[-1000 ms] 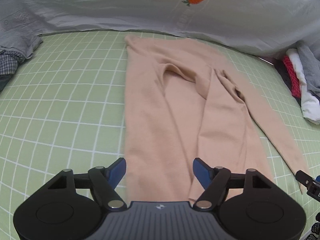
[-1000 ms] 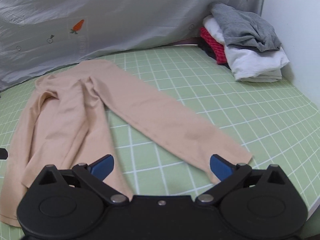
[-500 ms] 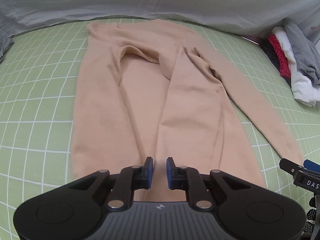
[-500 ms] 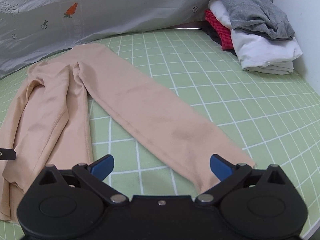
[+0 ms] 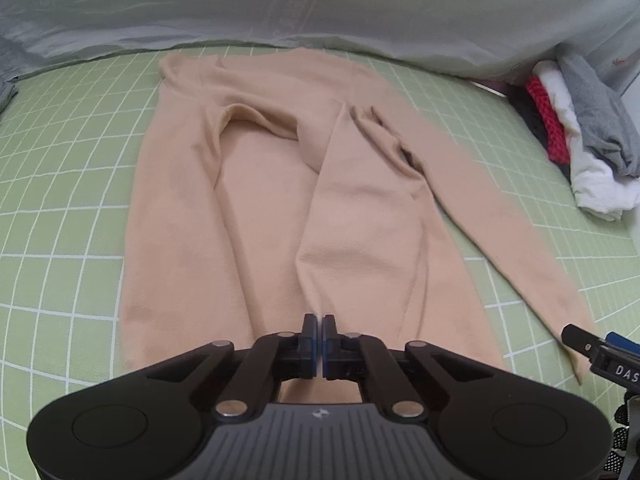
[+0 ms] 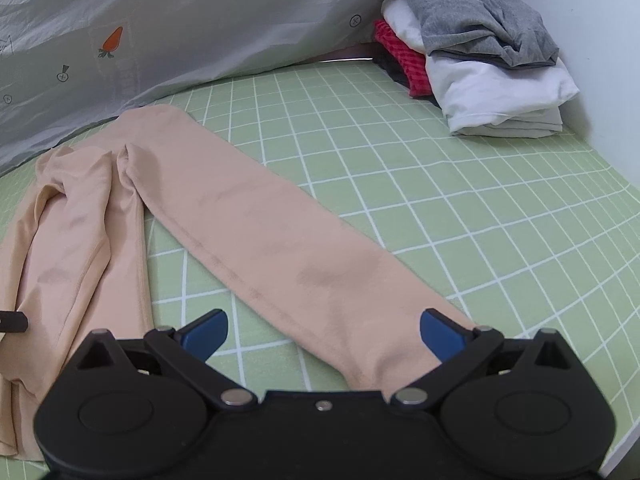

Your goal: Fold clothes

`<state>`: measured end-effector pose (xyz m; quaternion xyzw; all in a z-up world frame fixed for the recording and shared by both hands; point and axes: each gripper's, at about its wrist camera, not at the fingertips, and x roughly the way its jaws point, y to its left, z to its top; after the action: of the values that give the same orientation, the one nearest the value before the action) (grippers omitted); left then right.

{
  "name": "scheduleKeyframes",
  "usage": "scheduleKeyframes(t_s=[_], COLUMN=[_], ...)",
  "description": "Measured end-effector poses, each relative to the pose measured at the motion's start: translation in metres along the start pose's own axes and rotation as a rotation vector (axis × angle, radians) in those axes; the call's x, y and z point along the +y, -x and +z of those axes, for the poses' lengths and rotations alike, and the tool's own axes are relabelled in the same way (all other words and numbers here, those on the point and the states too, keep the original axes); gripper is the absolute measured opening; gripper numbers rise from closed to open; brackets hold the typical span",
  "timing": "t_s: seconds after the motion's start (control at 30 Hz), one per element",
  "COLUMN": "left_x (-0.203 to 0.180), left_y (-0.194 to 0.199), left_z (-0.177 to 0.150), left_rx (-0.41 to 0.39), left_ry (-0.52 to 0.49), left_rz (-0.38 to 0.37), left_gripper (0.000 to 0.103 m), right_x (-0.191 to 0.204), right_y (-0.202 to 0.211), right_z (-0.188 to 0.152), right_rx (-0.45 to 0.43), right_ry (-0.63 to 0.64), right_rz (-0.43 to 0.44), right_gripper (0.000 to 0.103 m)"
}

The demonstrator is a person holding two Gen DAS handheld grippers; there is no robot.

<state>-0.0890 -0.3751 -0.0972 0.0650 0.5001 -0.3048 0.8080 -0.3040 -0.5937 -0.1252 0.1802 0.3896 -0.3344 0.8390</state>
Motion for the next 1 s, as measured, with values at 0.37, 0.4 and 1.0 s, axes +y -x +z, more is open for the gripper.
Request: scheduleKeyframes(t_s=[0.37,0.4,1.0], left_x=[0.060,0.071,0.171], left_y=[0.082,0.088,0.096], left_z=[-0.029,-0.035,-0.044], left_rx=[-0.159,-0.170,-0.088], left_ry=[0.336,0.384,0.466], left_rz=[-0.169,-0.167,0.055], left_gripper=[0.002,0.002,0.016], right_x=[0.027,0.033,0.125], right_y=[0.012,0.014,0.037], right_z=[-0.016,-0.018,-0.032], right_rx=[0.008,0.009,-0.003], right_ry=[0.028,0.038,0.071], right_rz=[0.047,0.055,0.078], right_gripper=[0.103,0.103,0.103])
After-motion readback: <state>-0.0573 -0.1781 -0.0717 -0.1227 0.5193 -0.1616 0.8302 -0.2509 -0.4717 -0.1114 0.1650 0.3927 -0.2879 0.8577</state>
